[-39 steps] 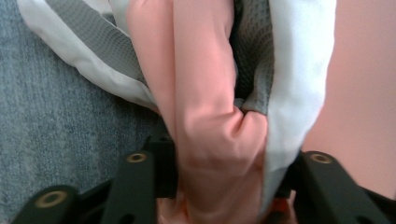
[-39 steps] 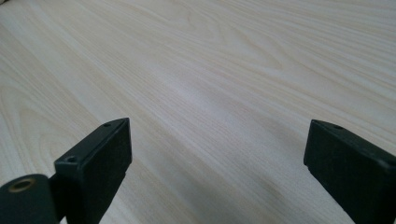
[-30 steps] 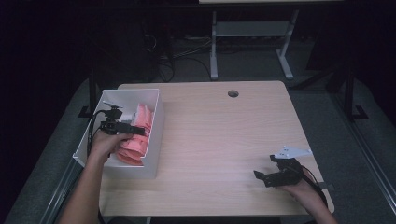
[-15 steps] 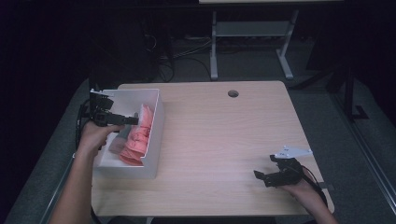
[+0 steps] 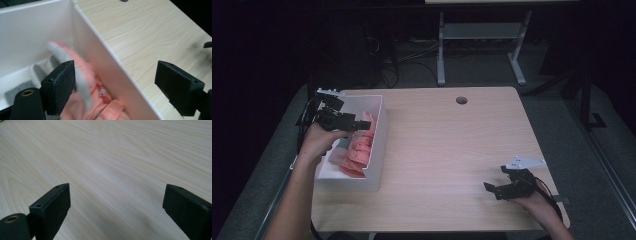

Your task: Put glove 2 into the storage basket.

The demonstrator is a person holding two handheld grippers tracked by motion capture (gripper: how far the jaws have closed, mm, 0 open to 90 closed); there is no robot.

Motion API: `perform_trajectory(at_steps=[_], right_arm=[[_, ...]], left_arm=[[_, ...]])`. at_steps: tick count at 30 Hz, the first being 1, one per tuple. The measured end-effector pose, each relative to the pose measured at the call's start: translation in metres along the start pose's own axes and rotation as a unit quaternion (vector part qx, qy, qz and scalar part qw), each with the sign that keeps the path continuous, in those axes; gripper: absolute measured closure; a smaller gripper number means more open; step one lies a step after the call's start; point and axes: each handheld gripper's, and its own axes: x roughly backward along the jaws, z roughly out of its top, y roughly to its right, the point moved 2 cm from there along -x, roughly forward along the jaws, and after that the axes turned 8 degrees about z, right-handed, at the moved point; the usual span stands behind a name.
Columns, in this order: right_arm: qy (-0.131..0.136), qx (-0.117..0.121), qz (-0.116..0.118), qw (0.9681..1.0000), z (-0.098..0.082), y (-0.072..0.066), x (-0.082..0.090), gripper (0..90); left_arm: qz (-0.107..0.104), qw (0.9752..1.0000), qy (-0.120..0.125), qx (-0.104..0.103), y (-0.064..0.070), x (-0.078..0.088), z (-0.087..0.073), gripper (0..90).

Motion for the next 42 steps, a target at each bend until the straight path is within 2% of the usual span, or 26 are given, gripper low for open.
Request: perform_trajectory(at_steps=[12,18,24,28,30,33,39,42], right_arm=[[-0.002,0.000,-0.001,1.0000,0.000,-0.001,0.000,7.5],[-0.002,0.001,-0.001,1.0000,0.000,-0.001,0.000,7.5],[-0.001,0.004,-0.002,1.0000,0.000,-0.002,0.000,7.5],[-0.003,0.007,-0.001,1.0000,0.000,-0.003,-0.001,7.5],[-0.003,0.007,0.000,1.0000,0.000,-0.003,-0.001,7.5],[-0.004,0.007,0.001,1.0000,0.000,-0.003,-0.001,7.5],[-0.004,0.009,0.001,0.9999,0.000,-0.003,-0.001,7.5],[-0.005,0.008,0.001,1.0000,0.000,-0.003,-0.002,7.5]], left_arm=[[-0.023,0.9982,0.007,-0.054,0.045,-0.008,0.014,16.3],[-0.044,0.9962,0.005,-0.075,0.071,-0.020,0.016,16.3],[-0.054,0.9939,0.001,-0.097,0.094,-0.032,0.018,16.3],[-0.066,0.9928,0.007,-0.100,0.109,-0.040,0.015,16.3],[-0.069,0.9914,-0.001,-0.112,0.119,-0.046,0.012,16.3],[-0.075,0.9901,-0.004,-0.119,0.129,-0.052,0.009,16.3],[-0.087,0.9871,-0.005,-0.134,0.152,-0.067,-0.003,16.3],[-0.096,0.9862,-0.002,-0.134,0.162,-0.076,-0.011,16.3]])
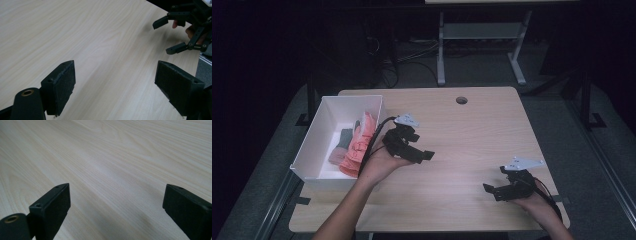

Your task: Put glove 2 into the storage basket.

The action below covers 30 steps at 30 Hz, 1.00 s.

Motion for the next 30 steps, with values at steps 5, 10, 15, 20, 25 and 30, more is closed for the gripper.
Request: perform_trajectory(at_steps=[5,10,15,20,25,30], right_arm=[[-0.001,0.000,0.000,1.0000,0.000,-0.001,0.000,7.5],[-0.002,0.001,0.000,1.0000,0.000,-0.001,-0.001,7.5],[-0.003,0.001,0.000,1.0000,0.000,0.000,-0.001,7.5],[-0.005,0.003,0.000,1.0000,-0.001,-0.001,-0.001,7.5],[-0.005,0.003,0.000,1.0000,-0.001,-0.001,-0.002,7.5],[-0.009,0.008,-0.001,0.9999,-0.001,0.000,-0.003,7.5]], left_arm=[[0.001,1.0000,0.000,-0.004,0.006,-0.013,-0.011,16.3],[-0.005,1.0000,0.005,-0.002,0.010,-0.023,-0.025,16.3],[-0.002,0.9999,0.008,-0.011,0.015,-0.031,-0.034,16.3],[-0.006,0.9999,0.005,-0.012,0.019,-0.040,-0.045,16.2],[-0.006,0.9996,-0.006,-0.026,0.022,-0.048,-0.056,16.2],[-0.010,0.9993,-0.022,-0.029,0.025,-0.056,-0.066,16.2]])
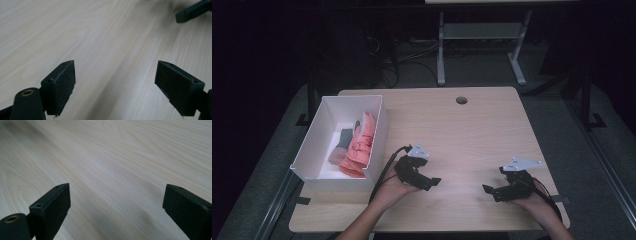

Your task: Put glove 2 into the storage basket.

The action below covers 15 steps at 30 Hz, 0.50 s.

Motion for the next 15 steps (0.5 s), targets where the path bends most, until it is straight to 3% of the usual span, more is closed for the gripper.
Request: perform_trajectory(at_steps=[11,14,15], right_arm=[[-0.011,0.005,0.002,0.9999,-0.001,-0.002,-0.004,7.5],[-0.015,0.003,0.001,0.9999,-0.001,-0.003,-0.005,7.5],[-0.015,0.005,0.001,0.9999,-0.001,-0.003,-0.005,7.5]], left_arm=[[0.005,0.9991,-0.038,-0.019,0.006,-0.017,-0.013,16.3],[0.009,0.9982,-0.048,-0.034,0.007,-0.018,-0.014,16.2],[0.009,0.9986,-0.045,-0.028,0.008,-0.019,-0.015,16.2]])
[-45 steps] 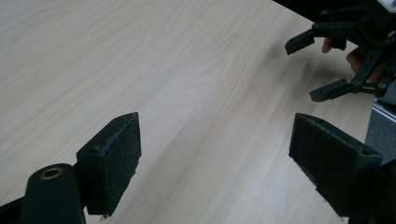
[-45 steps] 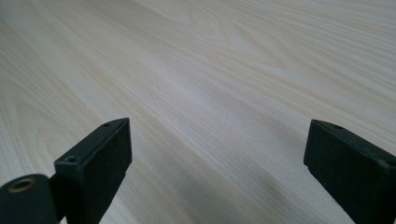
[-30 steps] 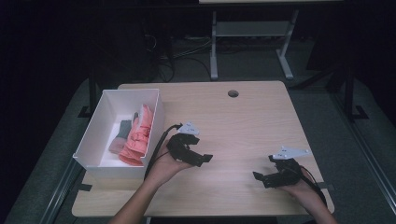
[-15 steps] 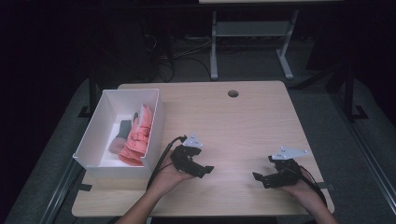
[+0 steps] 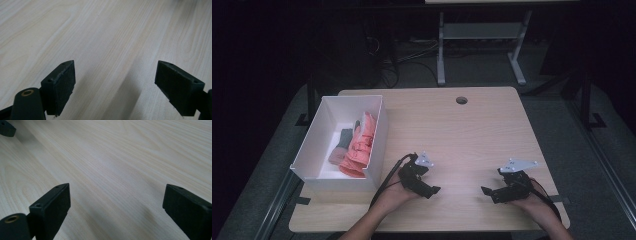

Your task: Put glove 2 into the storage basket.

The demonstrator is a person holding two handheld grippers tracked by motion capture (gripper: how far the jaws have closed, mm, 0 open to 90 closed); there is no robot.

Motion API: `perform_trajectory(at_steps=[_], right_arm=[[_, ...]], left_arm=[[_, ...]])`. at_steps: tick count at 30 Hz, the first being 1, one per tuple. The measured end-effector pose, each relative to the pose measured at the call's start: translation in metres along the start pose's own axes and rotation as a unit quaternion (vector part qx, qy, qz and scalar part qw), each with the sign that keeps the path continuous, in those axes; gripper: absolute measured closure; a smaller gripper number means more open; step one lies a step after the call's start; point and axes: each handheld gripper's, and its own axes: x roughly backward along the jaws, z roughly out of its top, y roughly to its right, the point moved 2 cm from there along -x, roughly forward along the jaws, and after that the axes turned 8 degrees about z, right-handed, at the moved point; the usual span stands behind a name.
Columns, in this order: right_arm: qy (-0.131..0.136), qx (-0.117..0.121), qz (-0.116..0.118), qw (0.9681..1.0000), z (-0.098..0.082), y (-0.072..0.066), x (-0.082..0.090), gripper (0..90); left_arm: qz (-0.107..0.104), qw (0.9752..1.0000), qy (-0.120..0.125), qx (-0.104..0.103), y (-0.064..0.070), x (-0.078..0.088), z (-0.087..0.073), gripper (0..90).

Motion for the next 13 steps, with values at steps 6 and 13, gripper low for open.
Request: perform_trajectory(at_steps=[6,13], right_arm=[[-0.006,0.005,0.001,1.0000,-0.0004,-0.0014,-0.0018,7.5],[-0.011,0.008,0.002,0.9999,-0.0008,-0.0019,-0.0036,7.5]], left_arm=[[-0.002,0.9998,-0.014,-0.013,0.0012,-0.0018,-0.0010,16.2],[-0.003,0.9996,-0.022,-0.018,0.0011,-0.0042,-0.0017,16.2]])
